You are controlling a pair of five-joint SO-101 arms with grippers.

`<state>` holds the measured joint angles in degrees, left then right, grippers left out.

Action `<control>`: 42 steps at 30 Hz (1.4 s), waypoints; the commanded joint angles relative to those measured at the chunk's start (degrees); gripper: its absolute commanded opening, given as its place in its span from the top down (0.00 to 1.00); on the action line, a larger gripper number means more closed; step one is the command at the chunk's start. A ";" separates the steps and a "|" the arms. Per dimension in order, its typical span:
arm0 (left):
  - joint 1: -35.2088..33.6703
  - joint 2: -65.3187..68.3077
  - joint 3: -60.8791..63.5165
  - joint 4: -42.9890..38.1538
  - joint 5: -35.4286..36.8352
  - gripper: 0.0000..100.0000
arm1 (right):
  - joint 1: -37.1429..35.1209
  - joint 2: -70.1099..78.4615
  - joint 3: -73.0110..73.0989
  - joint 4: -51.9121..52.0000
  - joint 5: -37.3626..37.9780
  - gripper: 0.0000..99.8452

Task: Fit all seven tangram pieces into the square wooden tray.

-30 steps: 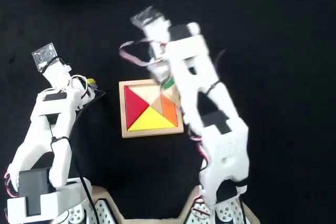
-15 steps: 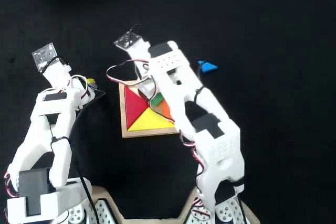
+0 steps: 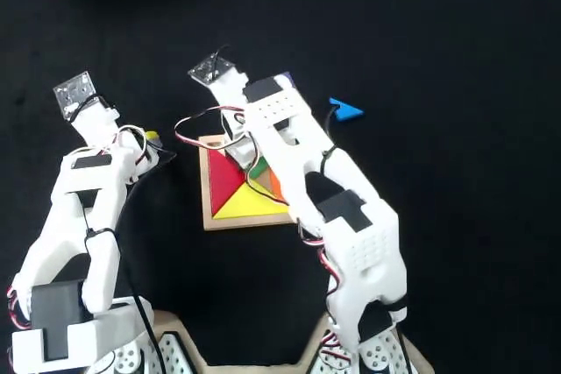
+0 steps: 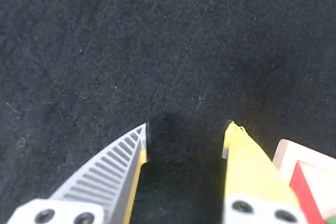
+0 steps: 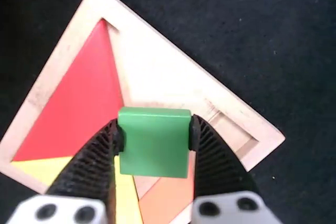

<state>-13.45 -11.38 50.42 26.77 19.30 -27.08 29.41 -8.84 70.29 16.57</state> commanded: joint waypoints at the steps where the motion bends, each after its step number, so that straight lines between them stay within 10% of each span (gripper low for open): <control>1: -0.13 -0.18 -3.03 -1.05 -0.18 0.77 | -0.70 -2.51 -0.22 -0.44 -3.69 0.89; 5: -0.13 -0.18 -3.03 -1.05 -0.18 0.77 | -0.88 -2.59 -0.31 -0.44 -4.92 0.77; 14: -0.13 -0.18 -3.03 -1.05 -0.18 0.77 | -5.36 -2.95 -0.40 -0.26 -0.18 0.81; 42: -0.13 -0.18 -3.03 -1.05 -0.18 0.77 | 10.46 -1.63 -3.74 -1.67 0.26 0.92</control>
<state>-13.45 -11.38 50.42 26.77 19.30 -18.64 26.42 -9.98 70.02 16.13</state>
